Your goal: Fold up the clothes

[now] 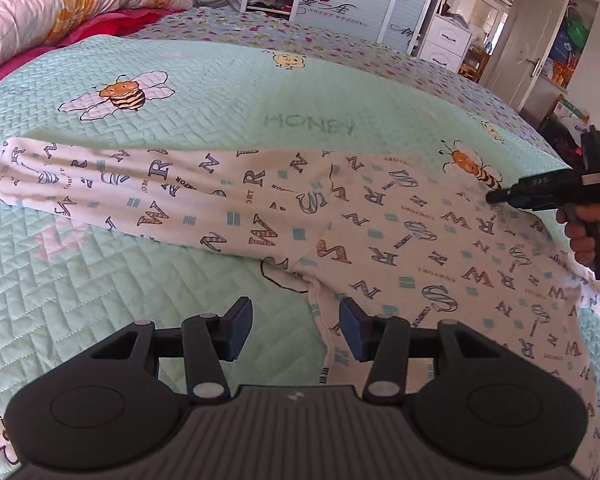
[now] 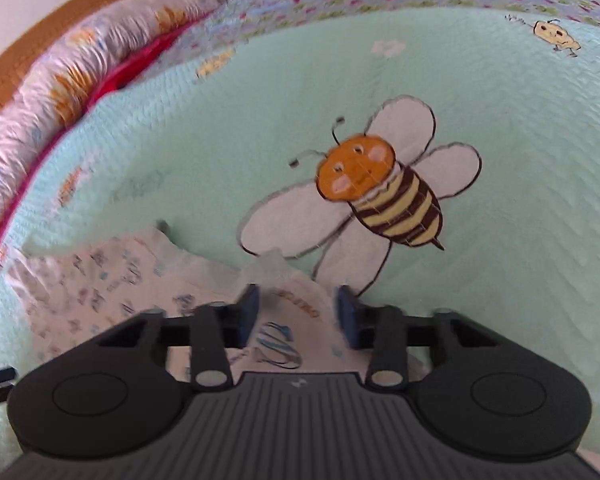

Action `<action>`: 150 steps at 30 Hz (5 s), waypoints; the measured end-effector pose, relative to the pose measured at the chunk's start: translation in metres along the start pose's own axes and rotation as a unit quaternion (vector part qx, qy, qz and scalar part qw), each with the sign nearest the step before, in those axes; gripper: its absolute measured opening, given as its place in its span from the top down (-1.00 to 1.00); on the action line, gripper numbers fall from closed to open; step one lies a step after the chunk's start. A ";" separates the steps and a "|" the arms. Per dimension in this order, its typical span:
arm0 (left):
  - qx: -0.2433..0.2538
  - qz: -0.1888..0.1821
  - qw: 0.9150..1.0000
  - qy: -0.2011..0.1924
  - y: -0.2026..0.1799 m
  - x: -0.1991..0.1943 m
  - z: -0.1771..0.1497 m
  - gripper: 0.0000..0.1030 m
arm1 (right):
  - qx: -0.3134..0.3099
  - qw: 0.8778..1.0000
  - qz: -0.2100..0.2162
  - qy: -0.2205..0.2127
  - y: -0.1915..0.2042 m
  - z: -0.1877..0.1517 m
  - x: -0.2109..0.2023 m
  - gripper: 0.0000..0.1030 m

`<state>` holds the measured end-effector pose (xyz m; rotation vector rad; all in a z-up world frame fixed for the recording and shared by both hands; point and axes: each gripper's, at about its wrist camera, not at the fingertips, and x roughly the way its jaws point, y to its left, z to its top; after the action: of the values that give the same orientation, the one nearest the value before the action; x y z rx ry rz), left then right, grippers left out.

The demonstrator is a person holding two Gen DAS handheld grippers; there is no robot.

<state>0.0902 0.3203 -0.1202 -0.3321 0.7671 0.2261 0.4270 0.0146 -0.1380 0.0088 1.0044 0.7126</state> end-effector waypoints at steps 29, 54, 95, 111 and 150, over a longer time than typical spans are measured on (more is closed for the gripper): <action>0.005 0.023 1.000 0.012 -0.009 -0.001 -0.007 -0.02 | -0.078 0.996 0.030 -0.027 -0.007 0.025 0.006 0.86; 0.054 0.005 0.998 0.013 -0.062 -0.018 -0.012 -0.05 | 0.018 0.989 -0.123 -0.085 -0.114 -0.066 -0.105 0.87; 0.068 -0.001 0.997 -0.026 -0.091 -0.089 -0.014 -0.19 | 0.526 0.754 -0.149 -0.364 -0.180 -0.353 -0.294 0.14; -0.159 0.085 0.983 -0.017 0.097 -0.035 0.028 -0.20 | 0.314 0.910 -0.118 -0.246 -0.021 -0.318 -0.216 0.05; -0.165 0.139 0.974 -0.074 0.106 -0.099 0.007 -0.29 | 0.286 0.926 -0.111 -0.222 0.032 -0.291 -0.218 -0.34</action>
<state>-0.0085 0.4125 -0.0675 -0.5155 0.6245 0.6400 0.1131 -0.1701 -0.1227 0.5355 0.7275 0.1719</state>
